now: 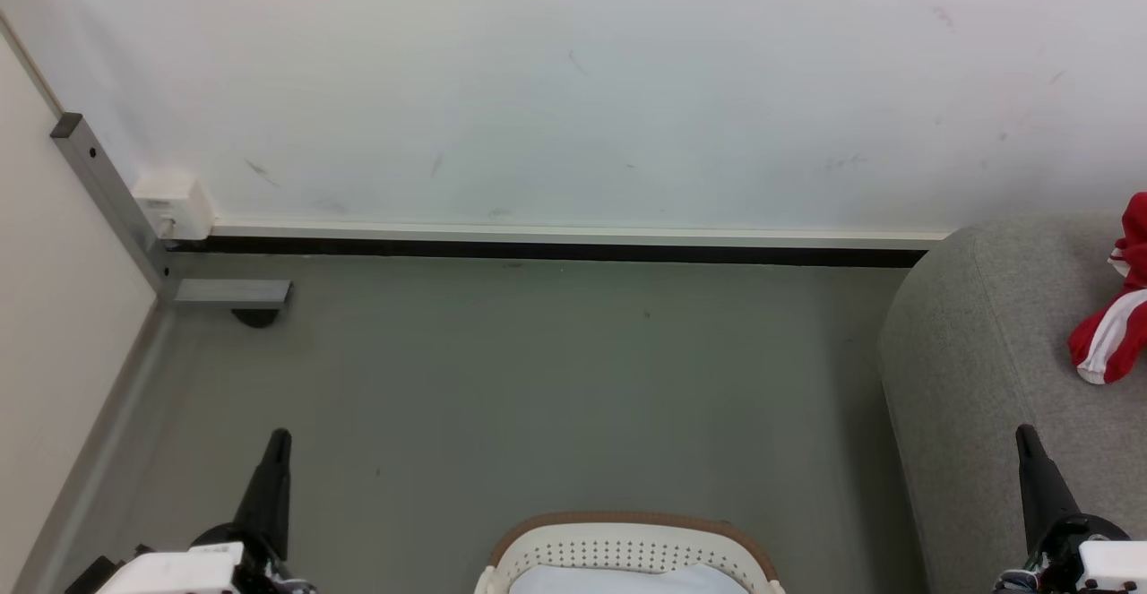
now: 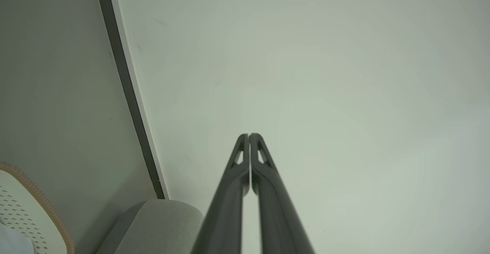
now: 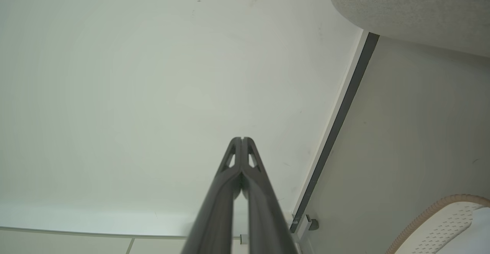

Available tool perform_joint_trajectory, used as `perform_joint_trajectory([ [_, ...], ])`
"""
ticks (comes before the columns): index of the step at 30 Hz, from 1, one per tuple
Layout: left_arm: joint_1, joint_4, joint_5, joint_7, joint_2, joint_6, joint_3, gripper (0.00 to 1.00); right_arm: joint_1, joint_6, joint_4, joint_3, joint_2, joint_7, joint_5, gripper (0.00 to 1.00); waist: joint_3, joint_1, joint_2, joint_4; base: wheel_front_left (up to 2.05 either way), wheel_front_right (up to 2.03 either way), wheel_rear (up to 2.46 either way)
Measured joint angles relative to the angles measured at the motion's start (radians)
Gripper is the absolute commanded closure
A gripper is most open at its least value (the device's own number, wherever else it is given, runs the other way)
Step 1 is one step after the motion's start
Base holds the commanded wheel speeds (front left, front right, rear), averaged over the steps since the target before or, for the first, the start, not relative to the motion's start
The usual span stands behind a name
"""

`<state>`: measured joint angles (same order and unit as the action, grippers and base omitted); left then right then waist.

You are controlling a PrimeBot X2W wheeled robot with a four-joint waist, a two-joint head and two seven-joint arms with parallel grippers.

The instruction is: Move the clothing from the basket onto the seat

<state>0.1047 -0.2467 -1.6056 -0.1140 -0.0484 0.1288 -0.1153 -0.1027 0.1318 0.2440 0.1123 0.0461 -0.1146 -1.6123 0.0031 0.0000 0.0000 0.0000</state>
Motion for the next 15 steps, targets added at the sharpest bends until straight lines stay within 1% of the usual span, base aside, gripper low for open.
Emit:
perform_joint_trajectory([
  [15, 0.000, 0.000, 0.000, 0.000, 0.000, 0.000, 0.000, 1.00, 0.000, 0.000, 0.000, 0.000, 0.000, 0.000, 0.000, 1.00, 0.000, 0.0000, 0.0000, 0.000, 0.00, 0.00, 0.00],
])
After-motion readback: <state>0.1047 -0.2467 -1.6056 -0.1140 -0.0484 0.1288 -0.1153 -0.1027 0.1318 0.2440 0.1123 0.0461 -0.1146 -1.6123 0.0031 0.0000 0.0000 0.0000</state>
